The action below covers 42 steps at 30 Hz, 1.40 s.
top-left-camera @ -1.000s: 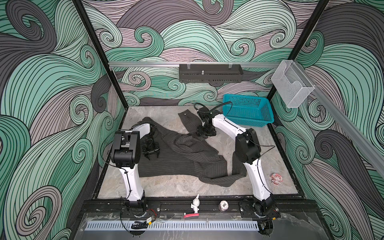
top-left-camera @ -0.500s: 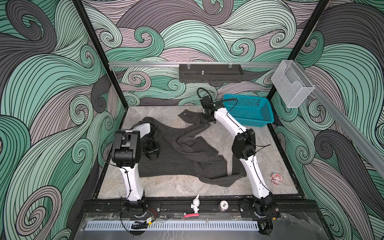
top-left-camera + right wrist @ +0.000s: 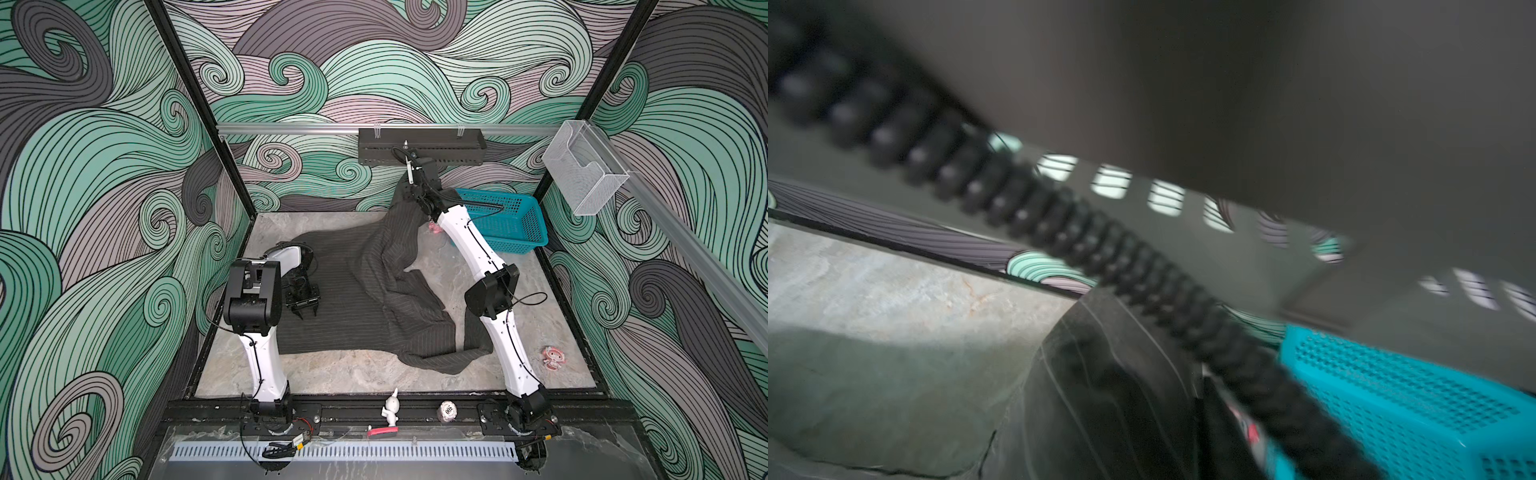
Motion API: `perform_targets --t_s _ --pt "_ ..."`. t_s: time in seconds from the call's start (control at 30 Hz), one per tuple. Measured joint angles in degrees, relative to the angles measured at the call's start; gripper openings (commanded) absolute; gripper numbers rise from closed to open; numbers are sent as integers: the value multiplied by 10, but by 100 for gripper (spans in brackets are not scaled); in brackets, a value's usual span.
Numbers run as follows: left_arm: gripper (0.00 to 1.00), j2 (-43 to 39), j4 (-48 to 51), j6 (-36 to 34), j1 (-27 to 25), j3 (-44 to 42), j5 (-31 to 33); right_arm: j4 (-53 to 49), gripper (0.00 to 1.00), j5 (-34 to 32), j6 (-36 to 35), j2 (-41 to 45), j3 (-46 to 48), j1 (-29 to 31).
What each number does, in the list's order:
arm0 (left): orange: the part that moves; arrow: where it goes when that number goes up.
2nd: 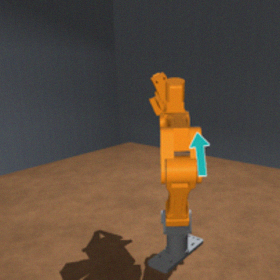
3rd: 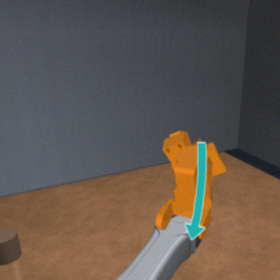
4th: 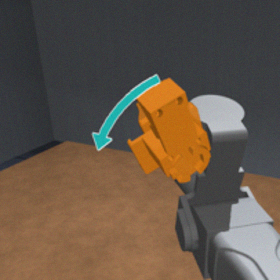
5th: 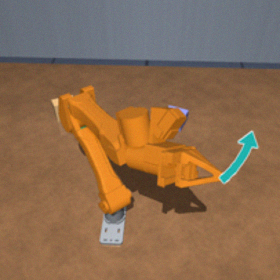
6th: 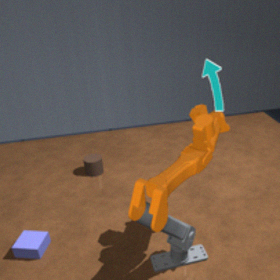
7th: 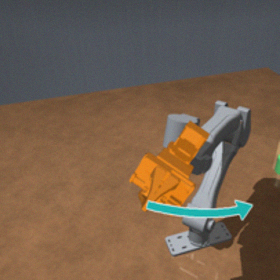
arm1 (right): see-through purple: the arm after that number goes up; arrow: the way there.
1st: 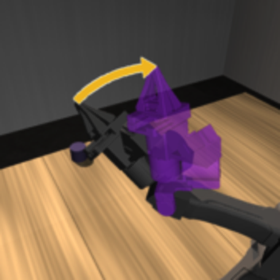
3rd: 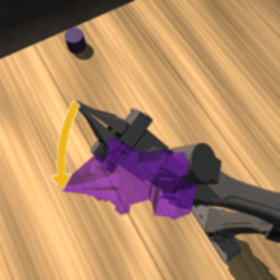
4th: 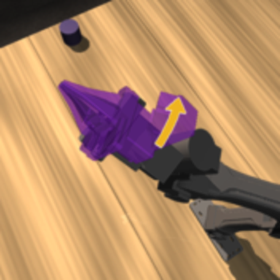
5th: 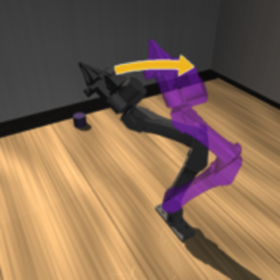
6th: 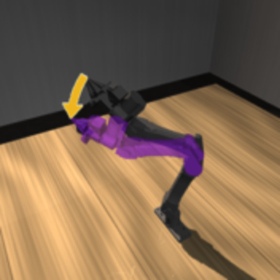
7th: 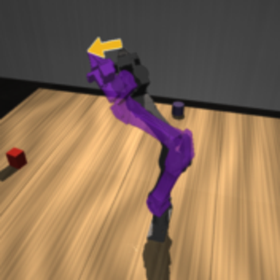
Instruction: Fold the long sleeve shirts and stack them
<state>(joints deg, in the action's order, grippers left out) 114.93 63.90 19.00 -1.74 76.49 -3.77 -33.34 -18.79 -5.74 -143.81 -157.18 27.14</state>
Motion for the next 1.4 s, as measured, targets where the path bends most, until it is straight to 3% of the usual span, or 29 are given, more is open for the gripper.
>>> perform_targets --t_s 0.2,0.33,0.53,0.67,0.8,0.97,1.1,1.17,1.2,1.33,1.4 --pt "40 0 0 0 -2 0 1 -22 78 9 -18 8 26 13" --pt "40 0 0 0 -2 0 0 -61 81 24 19 103 173 17" --pt "40 0 0 0 -2 0 0 -91 77 116 103 243 389 9" --pt "39 0 0 0 -2 0 0 -94 74 189 141 228 433 0" --pt "39 0 0 0 -2 0 0 -93 73 256 164 154 430 -7" --pt "38 0 0 0 -3 0 0 -94 62 322 180 80 424 -15" --pt "38 0 0 0 -3 0 -1 -88 37 366 184 68 424 -21" --pt "38 0 0 0 -3 0 -1 -74 30 382 183 69 419 -23" --pt "38 0 0 0 -3 0 -1 -66 32 389 182 69 416 -24" --pt "38 0 0 0 -3 0 -1 -59 56 406 176 69 389 -30" --pt "38 0 0 0 -3 0 -1 -59 60 410 174 69 367 -33"
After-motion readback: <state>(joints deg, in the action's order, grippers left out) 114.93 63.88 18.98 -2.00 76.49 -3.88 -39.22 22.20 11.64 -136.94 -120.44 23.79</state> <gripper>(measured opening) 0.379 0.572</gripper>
